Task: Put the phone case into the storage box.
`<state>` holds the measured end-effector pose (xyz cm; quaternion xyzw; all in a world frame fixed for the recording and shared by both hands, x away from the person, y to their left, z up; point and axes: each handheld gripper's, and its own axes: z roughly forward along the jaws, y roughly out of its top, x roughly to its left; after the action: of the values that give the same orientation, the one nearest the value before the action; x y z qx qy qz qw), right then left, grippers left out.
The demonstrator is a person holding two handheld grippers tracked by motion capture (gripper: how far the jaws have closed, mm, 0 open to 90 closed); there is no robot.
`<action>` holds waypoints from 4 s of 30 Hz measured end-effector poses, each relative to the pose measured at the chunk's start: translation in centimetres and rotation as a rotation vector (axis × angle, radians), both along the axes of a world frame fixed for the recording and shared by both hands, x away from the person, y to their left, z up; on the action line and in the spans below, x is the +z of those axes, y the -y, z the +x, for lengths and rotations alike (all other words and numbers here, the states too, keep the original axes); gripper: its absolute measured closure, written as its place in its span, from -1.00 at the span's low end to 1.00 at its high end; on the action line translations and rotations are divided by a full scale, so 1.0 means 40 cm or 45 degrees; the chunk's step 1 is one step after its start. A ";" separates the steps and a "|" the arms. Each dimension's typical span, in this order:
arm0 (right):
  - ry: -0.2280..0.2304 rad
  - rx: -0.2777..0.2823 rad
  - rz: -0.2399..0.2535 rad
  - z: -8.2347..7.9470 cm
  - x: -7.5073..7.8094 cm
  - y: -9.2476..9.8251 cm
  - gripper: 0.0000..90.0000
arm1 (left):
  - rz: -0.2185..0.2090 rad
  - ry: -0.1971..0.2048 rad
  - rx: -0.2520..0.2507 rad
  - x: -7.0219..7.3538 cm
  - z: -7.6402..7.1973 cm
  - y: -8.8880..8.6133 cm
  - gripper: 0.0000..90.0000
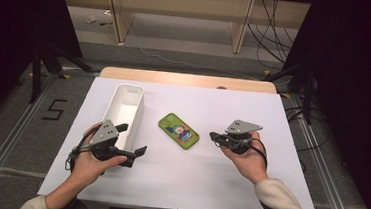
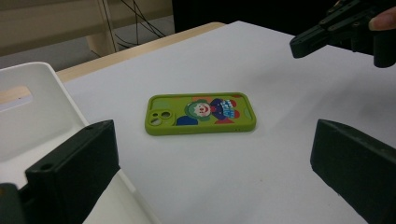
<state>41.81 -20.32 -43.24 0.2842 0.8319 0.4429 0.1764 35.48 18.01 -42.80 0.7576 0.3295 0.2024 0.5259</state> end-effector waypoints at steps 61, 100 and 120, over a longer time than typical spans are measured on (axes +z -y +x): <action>-0.361 0.044 -0.528 0.228 -0.056 -0.330 -0.99 | -0.011 -0.003 -0.016 0.001 -0.001 -0.001 -0.99; -0.517 0.045 -0.757 0.253 -0.089 -0.368 -0.81 | -0.013 -0.002 -0.024 0.000 -0.001 0.000 -0.99; -0.575 0.047 -0.760 0.265 -0.088 -0.371 -0.75 | -0.013 -0.002 -0.024 0.000 -0.001 0.000 -0.99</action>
<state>52.40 -5.49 -46.78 0.2958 0.9473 0.1101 0.0554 35.46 18.01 -42.79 0.7582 0.3239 0.1952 0.5312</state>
